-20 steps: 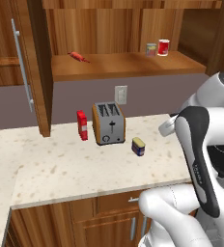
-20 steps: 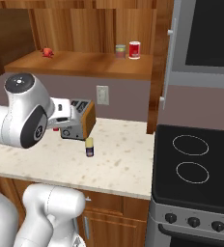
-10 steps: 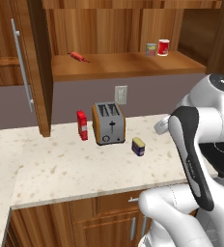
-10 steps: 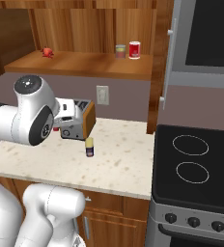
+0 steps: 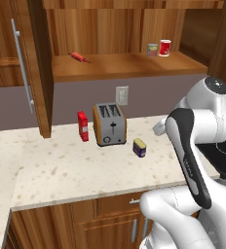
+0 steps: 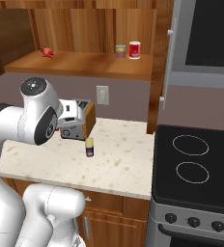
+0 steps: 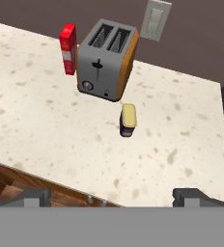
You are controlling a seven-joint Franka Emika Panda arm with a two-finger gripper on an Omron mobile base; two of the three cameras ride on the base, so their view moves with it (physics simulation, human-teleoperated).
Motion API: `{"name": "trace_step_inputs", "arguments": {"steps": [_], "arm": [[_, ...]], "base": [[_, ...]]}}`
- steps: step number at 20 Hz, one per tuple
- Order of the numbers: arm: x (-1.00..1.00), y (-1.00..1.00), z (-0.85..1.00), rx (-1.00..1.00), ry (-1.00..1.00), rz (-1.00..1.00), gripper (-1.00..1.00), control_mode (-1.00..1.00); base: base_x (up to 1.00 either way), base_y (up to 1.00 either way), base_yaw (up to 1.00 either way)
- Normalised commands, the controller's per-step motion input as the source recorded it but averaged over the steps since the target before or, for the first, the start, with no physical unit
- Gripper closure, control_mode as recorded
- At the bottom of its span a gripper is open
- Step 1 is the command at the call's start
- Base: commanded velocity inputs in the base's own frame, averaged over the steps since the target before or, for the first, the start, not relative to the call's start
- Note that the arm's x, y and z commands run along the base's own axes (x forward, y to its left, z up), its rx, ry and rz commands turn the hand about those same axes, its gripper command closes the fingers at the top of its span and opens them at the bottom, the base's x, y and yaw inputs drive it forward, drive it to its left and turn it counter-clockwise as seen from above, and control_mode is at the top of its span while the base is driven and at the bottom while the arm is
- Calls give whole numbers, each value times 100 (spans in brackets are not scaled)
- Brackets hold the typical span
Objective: Pick the cans from the counter and place them in their designated side in the cabinet.
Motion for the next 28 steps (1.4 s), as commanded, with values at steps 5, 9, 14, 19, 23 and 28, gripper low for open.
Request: {"name": "trace_step_inputs", "arguments": {"steps": [5, 9, 14, 19, 23, 28], "arm": [[19, 0, -23, 0, 0, 0, -100, -100], [16, 0, -15, 0, 0, 0, -100, -100], [16, 0, -13, 0, 0, 0, -100, -100], [16, 0, -14, 0, 0, 0, -100, -100], [16, 0, -15, 0, 0, 0, -100, -100], [20, -1, -17, 0, 1, 0, -100, -100]], "base": [[0, 0, 0], [0, 0, 0], [0, 0, 0], [0, 0, 0], [0, 0, 0], [0, 0, 0]]}}
